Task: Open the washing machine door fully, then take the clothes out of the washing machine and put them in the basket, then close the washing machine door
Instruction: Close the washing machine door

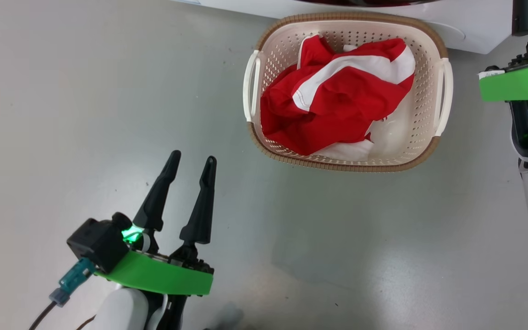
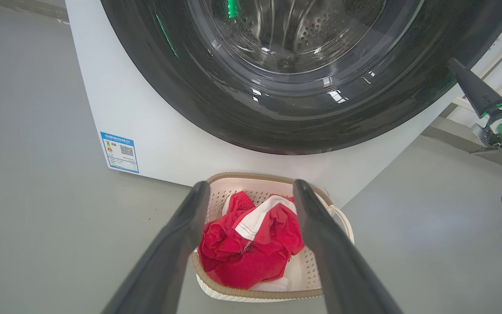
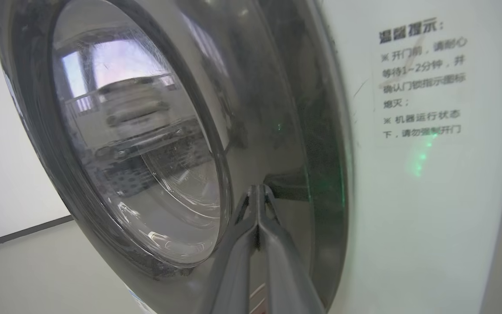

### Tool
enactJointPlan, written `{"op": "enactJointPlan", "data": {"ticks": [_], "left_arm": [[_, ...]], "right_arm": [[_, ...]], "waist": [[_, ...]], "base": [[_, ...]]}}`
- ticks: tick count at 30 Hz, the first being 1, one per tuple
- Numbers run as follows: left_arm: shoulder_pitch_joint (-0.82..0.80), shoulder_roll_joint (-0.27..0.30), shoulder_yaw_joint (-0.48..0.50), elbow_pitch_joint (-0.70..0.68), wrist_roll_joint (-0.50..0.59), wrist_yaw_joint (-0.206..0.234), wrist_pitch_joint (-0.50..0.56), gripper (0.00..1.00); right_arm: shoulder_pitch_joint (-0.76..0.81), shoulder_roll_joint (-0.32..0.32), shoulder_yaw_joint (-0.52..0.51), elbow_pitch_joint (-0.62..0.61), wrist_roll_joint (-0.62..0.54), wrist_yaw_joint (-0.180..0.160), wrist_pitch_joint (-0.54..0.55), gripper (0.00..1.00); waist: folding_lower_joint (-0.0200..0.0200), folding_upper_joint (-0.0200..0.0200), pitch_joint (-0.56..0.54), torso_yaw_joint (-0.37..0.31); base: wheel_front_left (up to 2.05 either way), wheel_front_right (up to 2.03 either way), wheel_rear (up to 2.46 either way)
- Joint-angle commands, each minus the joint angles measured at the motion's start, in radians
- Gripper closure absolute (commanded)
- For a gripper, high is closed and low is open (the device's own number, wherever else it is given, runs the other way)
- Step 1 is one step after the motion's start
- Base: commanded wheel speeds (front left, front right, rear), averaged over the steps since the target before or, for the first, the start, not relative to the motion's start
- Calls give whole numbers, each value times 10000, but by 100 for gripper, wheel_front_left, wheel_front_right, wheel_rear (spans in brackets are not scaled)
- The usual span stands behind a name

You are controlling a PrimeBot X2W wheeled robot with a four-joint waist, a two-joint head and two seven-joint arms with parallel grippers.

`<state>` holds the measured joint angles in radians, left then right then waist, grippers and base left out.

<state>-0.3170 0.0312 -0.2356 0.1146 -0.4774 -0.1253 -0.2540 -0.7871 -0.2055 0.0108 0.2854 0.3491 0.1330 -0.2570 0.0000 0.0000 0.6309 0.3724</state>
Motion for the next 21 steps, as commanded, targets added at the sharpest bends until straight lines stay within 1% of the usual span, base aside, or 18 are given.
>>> {"op": "enactJointPlan", "data": {"ticks": [1, 7, 13, 14, 15, 18, 20, 21], "left_arm": [[-54, 191, 273, -240, -143, -54, -78, 0], [-83, 191, 289, -215, -132, -54, -78, 0], [-1, 191, 433, -19, 26, -54, -78, 0], [13, 191, 476, 14, 62, -54, -78, 0], [31, 191, 522, 48, 100, -54, -78, 0], [120, 191, 658, 150, 262, -54, -78, 0], [189, 191, 735, 221, 385, -54, -78, 0], [221, 191, 773, 258, 447, -54, -78, 0]], "right_arm": [[-257, 76, -47, -180, -80, -23, -48, 100], [-286, 91, 73, -149, -110, -23, -48, 100], [429, 125, 528, -22, -36, -23, -48, 100], [562, 125, 598, 14, -12, -23, -48, 96], [692, 129, 658, 46, 19, -23, -48, 94], [1092, 184, 813, 158, 109, -23, -48, 76], [1346, 240, 879, 208, 156, -23, -48, 58], [1474, 271, 907, 227, 172, -23, -48, 33]], "waist": [[0, 0, 31, 33], [0, 0, -44, 22], [0, 0, -562, -192], [0, 0, -658, -238], [0, 0, -753, -287], [0, 0, -1067, -463], [0, 0, -1274, -588], [0, 0, -1378, -650]], "base": [[0, 0, 0], [0, 0, 0], [0, 0, 0], [0, 0, 0], [0, 0, 0], [0, 0, 0], [0, 0, 0], [0, 0, 0]]}}
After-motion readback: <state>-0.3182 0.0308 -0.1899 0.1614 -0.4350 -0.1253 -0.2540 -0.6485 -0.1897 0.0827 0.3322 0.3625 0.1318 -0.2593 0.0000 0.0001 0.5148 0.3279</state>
